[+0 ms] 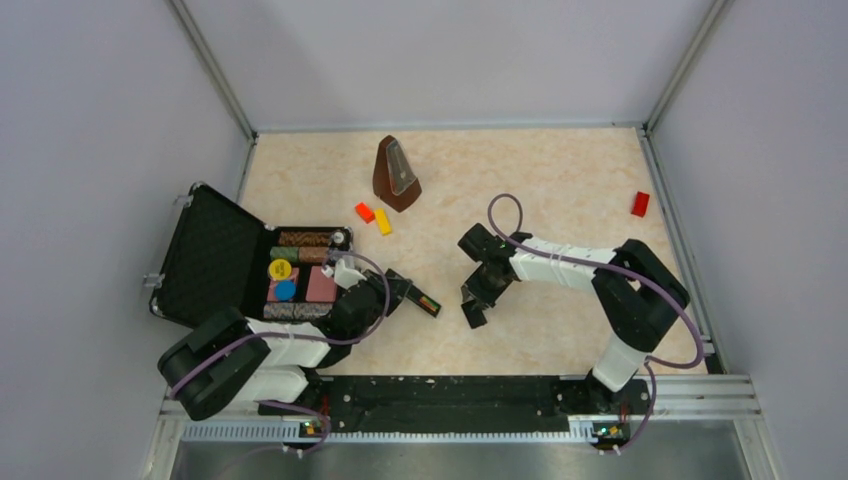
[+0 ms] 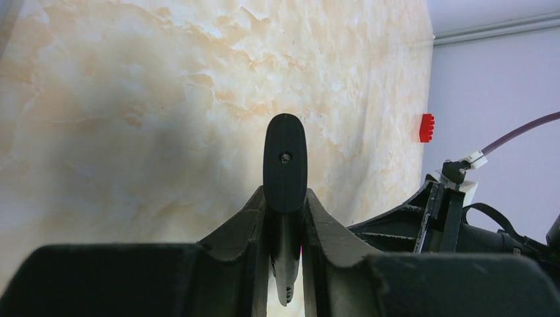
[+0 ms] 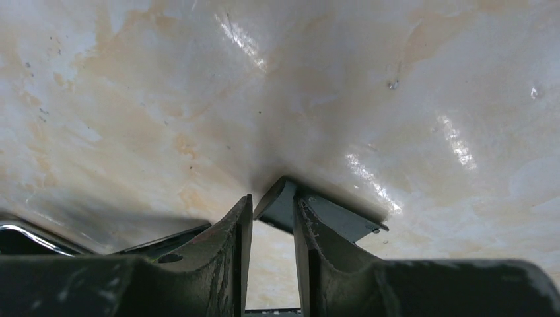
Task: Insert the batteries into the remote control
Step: Pick up the battery cover at the center of the board.
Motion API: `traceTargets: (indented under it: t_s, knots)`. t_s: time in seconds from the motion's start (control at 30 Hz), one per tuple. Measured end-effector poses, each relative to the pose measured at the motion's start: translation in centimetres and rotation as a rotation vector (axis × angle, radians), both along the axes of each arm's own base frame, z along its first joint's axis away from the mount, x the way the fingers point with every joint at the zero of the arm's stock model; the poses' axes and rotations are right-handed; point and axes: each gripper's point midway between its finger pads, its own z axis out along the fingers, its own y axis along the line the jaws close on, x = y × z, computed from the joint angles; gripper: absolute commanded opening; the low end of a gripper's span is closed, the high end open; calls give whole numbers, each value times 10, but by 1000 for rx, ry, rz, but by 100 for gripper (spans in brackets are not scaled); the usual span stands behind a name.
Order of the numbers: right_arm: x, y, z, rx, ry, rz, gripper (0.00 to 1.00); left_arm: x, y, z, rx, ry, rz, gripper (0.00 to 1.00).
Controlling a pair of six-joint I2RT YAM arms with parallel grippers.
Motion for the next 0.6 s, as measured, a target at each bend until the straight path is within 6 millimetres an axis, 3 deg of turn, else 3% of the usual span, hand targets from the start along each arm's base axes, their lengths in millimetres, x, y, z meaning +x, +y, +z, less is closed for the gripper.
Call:
traceTargets:
  t_s: [0.17,0.27,0.5,0.6]
  knots:
    - [3,-1,-2,7,14,-23,25,1,-1,2,16,-9,-6,0]
    - [3,0,-3,14,17,-24,0,1,-1,3,25,-14,-9,0]
    - [6,5,-4,37,14,7,0,2,0,8,50,-18,-17,0]
    - [10,6,2,35,-29,77,0,4,-2,20,51,-36,-18,0]
